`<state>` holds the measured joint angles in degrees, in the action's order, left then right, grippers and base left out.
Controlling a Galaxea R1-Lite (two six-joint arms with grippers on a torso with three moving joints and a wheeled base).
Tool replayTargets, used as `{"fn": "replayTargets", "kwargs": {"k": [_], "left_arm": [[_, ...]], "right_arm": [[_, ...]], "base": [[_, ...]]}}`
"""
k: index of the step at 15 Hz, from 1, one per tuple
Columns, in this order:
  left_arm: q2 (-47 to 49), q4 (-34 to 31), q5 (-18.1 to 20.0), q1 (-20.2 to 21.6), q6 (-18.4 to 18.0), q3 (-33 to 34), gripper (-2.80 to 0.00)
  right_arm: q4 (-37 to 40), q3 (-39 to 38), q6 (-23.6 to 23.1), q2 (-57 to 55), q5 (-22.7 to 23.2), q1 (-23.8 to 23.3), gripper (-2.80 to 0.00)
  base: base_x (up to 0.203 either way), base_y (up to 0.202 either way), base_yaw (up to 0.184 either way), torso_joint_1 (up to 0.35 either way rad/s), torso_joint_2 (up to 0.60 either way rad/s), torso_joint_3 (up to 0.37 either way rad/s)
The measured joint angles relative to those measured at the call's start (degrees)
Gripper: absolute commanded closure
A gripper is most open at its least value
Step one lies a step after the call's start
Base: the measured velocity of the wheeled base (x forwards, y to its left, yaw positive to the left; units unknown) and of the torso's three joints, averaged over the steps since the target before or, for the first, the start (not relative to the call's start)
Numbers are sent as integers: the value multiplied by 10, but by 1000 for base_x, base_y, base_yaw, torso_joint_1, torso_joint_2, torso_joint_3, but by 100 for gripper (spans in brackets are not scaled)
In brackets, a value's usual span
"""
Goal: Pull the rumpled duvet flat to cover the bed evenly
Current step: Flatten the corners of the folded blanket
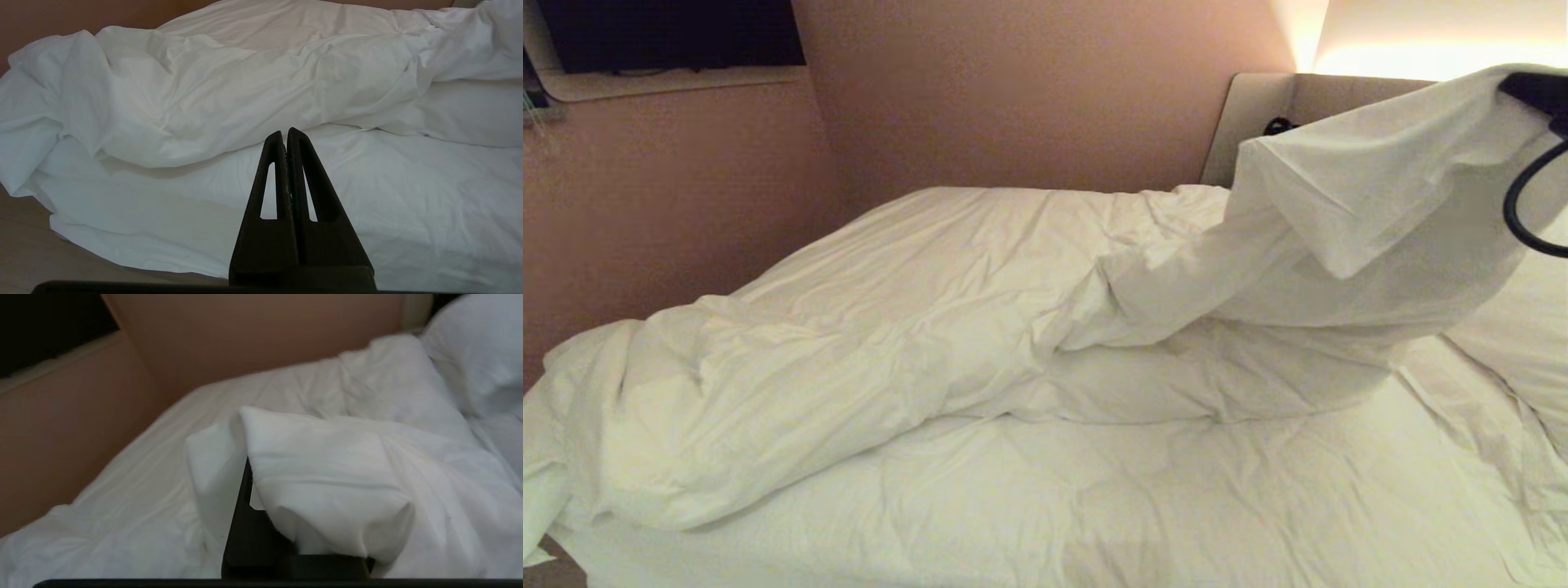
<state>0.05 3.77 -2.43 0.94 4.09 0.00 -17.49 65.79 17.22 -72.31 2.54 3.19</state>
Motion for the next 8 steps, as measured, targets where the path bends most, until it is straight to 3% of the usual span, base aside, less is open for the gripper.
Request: {"fn": "replayTargets", "kwargs": {"k": [8], "left_arm": [[0,0,0,0,0,0,0]], "right_arm": [[140,-161,-4,211,-10,-14,0]], "base": [[0,0,0,0,0,0]]}}
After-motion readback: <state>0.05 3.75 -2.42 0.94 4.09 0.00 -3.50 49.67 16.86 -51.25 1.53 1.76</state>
